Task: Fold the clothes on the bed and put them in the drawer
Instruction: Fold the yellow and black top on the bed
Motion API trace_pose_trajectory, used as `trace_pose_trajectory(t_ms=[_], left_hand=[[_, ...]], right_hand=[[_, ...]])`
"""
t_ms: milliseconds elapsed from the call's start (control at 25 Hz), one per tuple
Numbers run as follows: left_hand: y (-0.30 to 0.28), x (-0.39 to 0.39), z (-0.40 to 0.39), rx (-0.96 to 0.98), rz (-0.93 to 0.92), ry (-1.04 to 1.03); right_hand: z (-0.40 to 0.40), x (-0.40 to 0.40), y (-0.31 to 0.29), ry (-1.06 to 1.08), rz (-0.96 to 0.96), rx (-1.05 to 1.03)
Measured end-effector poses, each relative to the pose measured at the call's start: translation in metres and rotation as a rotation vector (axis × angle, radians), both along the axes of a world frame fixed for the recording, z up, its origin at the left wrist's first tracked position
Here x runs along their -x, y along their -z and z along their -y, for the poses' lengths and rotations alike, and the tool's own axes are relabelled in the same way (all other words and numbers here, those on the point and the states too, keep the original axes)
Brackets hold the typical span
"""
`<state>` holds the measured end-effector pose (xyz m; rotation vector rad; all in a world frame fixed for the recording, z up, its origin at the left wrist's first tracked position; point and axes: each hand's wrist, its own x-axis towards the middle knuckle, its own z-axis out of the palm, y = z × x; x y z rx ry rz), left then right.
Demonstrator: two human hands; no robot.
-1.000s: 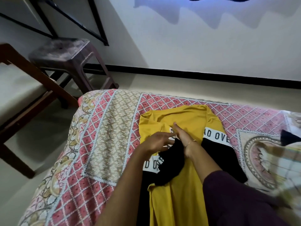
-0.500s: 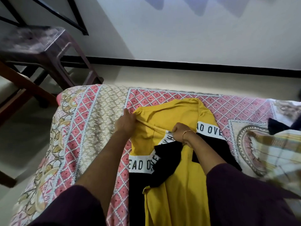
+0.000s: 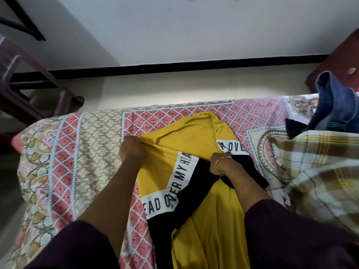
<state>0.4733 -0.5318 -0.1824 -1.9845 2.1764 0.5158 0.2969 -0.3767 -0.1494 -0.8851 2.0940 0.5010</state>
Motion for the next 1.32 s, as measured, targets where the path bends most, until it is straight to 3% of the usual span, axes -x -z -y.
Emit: trace_pose_trajectory(t_ms=[80,200,280,360,400,480,520,600,680,720,800,920,1000,1040,1120,1200,1320], left_hand=[[-0.002,-0.003,0.001,0.01,-0.072,-0.056],[-0.01,0.004,-0.002,0.208,-0.041,0.023],[-0.011,0.032,-0.017,0.43,-0.2,0.313],[-0.009,0.066,-0.046,0.505,-0.409,0.734],[-0.001,0.086,-0.063,0.503,-0.464,0.882],[0.008,0.116,-0.1,0.229,-0.474,0.983],[0.006,0.124,-0.117,0.066,-0.512,0.899],[-0.007,0.137,-0.142,-0.311,-0.799,0.472],[-0.026,0.144,-0.147,-0.771,-1.045,0.052],[-0.033,0.142,-0.142,-0.92,-1.086,-0.05],[-0.038,0.125,-0.126,-0.924,-1.075,-0.144],[-0.033,0.082,-0.095,-0.658,-0.92,-0.21],[-0.024,0.057,-0.079,-0.493,-0.707,-0.115],[-0.02,0.049,-0.076,-0.413,-0.59,-0.037],[-0.011,0.041,-0.082,-0.254,-0.437,0.096],[-0.011,0.042,-0.095,-0.231,-0.49,0.087],[-0.006,0.045,-0.101,-0.321,-0.515,0.118]], right_hand=[[-0.007,0.001,0.002,-0.024,-0.107,-0.058],[-0.014,0.001,0.008,-0.025,-0.317,0.185],[-0.024,0.005,0.012,0.04,-0.374,0.395],[-0.039,0.016,0.017,0.174,-0.388,0.558],[-0.049,0.025,0.018,0.24,-0.386,0.597],[-0.071,0.04,0.016,0.311,-0.357,0.62],[-0.078,0.046,0.013,0.292,-0.356,0.642],[-0.082,0.05,-0.001,0.244,-0.313,0.75],[-0.074,0.04,-0.019,0.29,-0.133,0.951],[-0.067,0.029,-0.025,0.346,0.021,1.03],[-0.053,0.001,-0.029,0.514,0.369,1.058],[-0.05,-0.023,-0.018,0.851,0.786,0.909],[-0.059,-0.032,-0.004,0.714,0.764,0.661],[-0.065,-0.038,0.004,0.511,0.639,0.578],[-0.079,-0.053,0.022,0.055,0.252,0.709],[-0.094,-0.072,0.042,-0.28,-0.026,0.978],[-0.11,-0.089,0.056,-0.382,-0.179,0.979]])
